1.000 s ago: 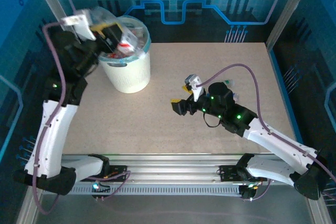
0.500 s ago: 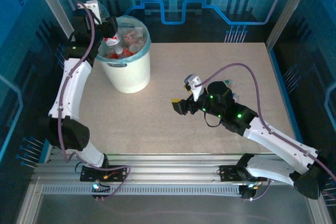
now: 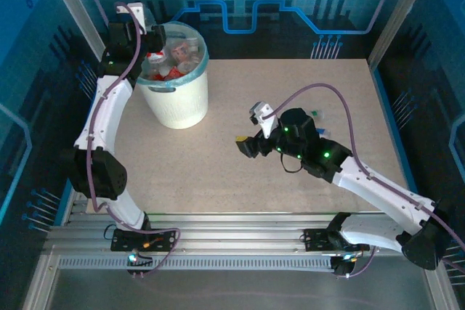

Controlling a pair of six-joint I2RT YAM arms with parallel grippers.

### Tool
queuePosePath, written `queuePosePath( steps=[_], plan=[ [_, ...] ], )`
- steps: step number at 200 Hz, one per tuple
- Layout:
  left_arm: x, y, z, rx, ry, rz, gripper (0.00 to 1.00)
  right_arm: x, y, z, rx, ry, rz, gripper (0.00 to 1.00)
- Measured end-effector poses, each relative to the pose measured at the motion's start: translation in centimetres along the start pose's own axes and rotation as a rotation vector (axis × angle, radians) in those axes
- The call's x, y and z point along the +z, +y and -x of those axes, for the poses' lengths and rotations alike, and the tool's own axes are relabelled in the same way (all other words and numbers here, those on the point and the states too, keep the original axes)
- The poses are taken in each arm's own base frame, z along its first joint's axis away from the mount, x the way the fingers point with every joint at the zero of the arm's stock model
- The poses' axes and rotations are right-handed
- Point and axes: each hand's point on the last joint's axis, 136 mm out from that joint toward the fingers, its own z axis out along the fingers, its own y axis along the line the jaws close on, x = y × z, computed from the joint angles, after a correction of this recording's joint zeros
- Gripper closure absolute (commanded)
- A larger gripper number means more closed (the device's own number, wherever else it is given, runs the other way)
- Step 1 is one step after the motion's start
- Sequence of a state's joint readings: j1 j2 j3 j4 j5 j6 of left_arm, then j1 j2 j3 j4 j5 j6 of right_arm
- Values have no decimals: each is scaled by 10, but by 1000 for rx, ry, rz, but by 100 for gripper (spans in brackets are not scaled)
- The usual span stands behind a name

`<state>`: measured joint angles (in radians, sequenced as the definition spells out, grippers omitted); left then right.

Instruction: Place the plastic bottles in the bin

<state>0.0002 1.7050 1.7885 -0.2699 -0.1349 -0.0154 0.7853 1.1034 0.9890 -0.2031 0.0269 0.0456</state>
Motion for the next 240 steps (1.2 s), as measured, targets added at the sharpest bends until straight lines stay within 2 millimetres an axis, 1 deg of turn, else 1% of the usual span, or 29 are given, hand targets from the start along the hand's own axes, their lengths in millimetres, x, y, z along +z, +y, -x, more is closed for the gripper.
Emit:
queuePosePath(
  steps=[20, 35, 71, 95, 111, 135, 155, 175, 204, 222, 240],
  plan=[
    [1, -2, 0, 1, -11, -15, 36, 0, 0, 5, -10, -8, 0, 17],
    [2, -5, 1, 15, -13, -28, 37, 2, 0, 5, -13, -5, 0, 17],
    [-4, -8, 3, 59, -25, -45, 37, 16, 0, -1, -10, 31, 9, 17],
    [-11, -11, 9, 109, -46, -62, 37, 20, 1, -1, -6, 35, 12, 17],
    [-14, -12, 16, 149, -71, -65, 38, 22, 1, -1, 2, 37, 13, 17],
    [-16, -13, 22, 198, -94, -64, 38, 30, 2, -4, 8, 52, 25, 17],
    [-11, -12, 24, 216, -93, -63, 37, 40, 3, -2, 12, 65, 37, 17],
    [0, -12, 26, 226, -93, -61, 36, 46, 3, 3, 12, 66, 41, 17],
    [16, -12, 9, 225, -48, -73, 33, 51, 4, 12, 11, 58, 48, 18],
    [20, -11, 1, 222, -26, -82, 33, 51, 5, 16, 12, 53, 55, 18],
    [20, -9, -1, 201, -19, -87, 33, 51, 6, 18, 14, 52, 61, 18]
  ],
)
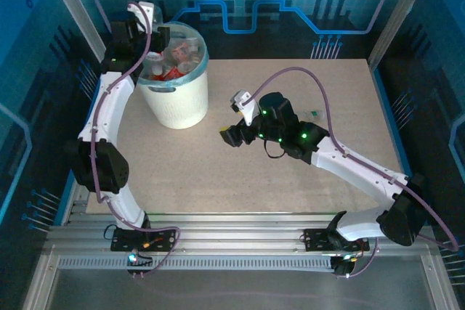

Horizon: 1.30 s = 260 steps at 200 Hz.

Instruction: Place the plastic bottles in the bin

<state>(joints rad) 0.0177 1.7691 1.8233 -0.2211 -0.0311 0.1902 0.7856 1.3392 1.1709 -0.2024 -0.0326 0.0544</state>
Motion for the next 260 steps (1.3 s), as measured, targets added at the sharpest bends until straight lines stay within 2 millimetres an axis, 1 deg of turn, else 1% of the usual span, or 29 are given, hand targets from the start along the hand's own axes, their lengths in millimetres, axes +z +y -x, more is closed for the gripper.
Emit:
queuePosePath(
  steps=[30, 57, 90, 123, 151, 171, 183, 196, 219, 236, 260],
  plan=[
    [2, 11, -6, -73, 13, -2, 33, 2, 2, -2, 8, 10, 5, 18],
    [7, 22, -21, -134, 44, 0, 34, 4, 5, -6, 7, 23, 12, 18],
    [8, 21, -29, -165, 67, -12, 34, 4, 6, -8, 6, 33, 15, 18],
    [5, 25, -35, -192, 104, 19, 33, 4, 9, -8, 4, 36, 20, 18],
    [3, 24, -38, -210, 112, 12, 26, 4, 10, -5, 3, 34, 20, 19],
    [-5, 17, -47, -223, 124, -17, 19, 4, 11, -6, 4, 37, 19, 19],
    [-12, 12, -48, -228, 117, -36, 14, 3, 11, -6, 7, 37, 17, 19],
    [-20, 9, -42, -229, 100, -54, 10, 3, 11, -6, 9, 36, 12, 19],
    [-33, 8, -23, -232, 57, -65, 8, 0, 10, -3, 13, 29, 5, 19],
    [-40, 9, -5, -236, 30, -64, 8, -2, 11, -2, 19, 23, 2, 20],
    [-51, 11, 21, -242, -12, -63, 11, -2, 14, -1, 18, 21, 6, 20]
  ],
)
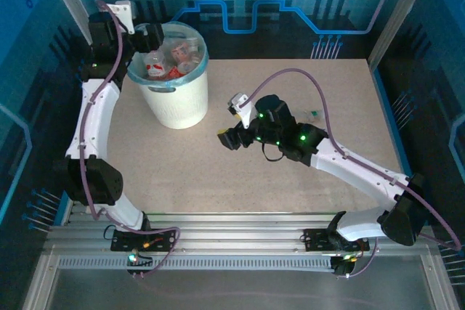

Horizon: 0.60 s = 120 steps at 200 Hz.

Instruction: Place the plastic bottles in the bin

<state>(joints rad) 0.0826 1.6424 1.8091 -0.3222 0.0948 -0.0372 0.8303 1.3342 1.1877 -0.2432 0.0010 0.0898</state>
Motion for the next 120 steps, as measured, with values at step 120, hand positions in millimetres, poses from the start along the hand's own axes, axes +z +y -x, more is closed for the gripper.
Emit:
queuePosePath(
  steps=[120],
  plan=[
    [1, 5, 78, -57, -75, 49, 35, -1, 0, -4, -3, 7, -12, 20]
  ],
)
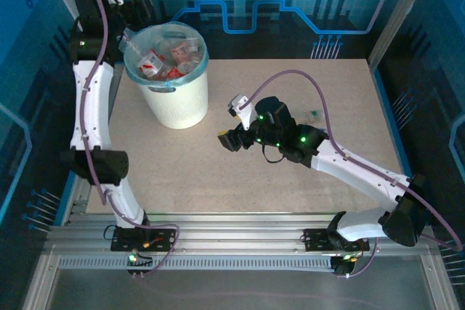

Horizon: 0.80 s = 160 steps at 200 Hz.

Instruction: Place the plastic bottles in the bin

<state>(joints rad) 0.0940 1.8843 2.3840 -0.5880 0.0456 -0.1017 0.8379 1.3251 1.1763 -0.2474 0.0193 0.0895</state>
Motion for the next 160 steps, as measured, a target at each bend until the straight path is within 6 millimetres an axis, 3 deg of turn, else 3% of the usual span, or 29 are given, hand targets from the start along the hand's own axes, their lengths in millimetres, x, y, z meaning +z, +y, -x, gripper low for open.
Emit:
queuePosePath(
  steps=[18, 39, 61, 79, 100, 160],
  plan=[
    [12, 21, 1, -25, 11, 43, 43, 2, 0, -2, 0, 6, -2, 20],
    [16, 64, -8, -96, 45, 123, 52, 8, -2, -5, 1, 26, -5, 20],
    [15, 110, -17, -191, 69, 196, 53, 18, -2, -9, 0, 56, -4, 20],
    [17, 133, -28, -241, 97, 224, 53, 22, -2, -11, 2, 72, -1, 20],
    [26, 136, -46, -267, 152, 197, 52, 24, -2, -11, 2, 79, 0, 21],
    [44, 101, -112, -277, 347, 50, 51, 31, 6, -13, -3, 97, 23, 21]
  ],
)
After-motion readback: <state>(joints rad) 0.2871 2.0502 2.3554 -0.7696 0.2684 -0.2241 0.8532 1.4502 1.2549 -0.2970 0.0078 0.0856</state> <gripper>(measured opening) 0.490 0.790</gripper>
